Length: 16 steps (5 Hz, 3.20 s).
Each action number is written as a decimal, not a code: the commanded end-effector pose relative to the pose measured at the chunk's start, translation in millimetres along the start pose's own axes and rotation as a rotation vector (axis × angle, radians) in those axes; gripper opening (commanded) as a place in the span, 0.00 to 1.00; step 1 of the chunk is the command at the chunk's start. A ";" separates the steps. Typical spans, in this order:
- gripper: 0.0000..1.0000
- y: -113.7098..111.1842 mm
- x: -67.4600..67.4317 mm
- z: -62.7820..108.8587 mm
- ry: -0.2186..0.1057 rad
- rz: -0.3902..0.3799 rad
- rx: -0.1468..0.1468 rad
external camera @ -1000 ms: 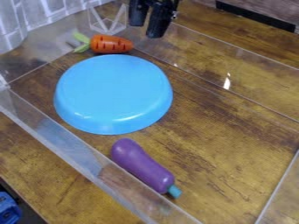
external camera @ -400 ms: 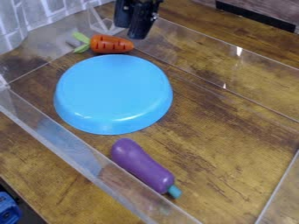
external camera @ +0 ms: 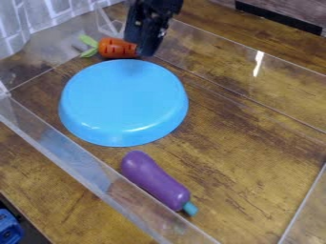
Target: Move the carrot to the right side
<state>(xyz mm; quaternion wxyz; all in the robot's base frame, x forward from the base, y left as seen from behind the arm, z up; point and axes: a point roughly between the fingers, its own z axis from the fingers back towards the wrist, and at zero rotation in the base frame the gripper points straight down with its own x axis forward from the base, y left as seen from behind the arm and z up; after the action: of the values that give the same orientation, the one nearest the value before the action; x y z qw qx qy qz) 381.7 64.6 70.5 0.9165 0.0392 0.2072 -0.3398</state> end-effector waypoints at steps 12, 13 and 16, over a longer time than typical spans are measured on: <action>0.00 112.2 -0.3 -39.9 -0.065 -0.139 0.171; 0.00 119.7 1.3 -42.0 -0.069 -0.110 0.159; 0.00 119.3 -5.8 -44.8 -0.078 -0.087 0.152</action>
<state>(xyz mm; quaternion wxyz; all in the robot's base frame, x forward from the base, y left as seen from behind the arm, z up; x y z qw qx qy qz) 442.5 157.9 20.5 0.8984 0.0914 0.1511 -0.4022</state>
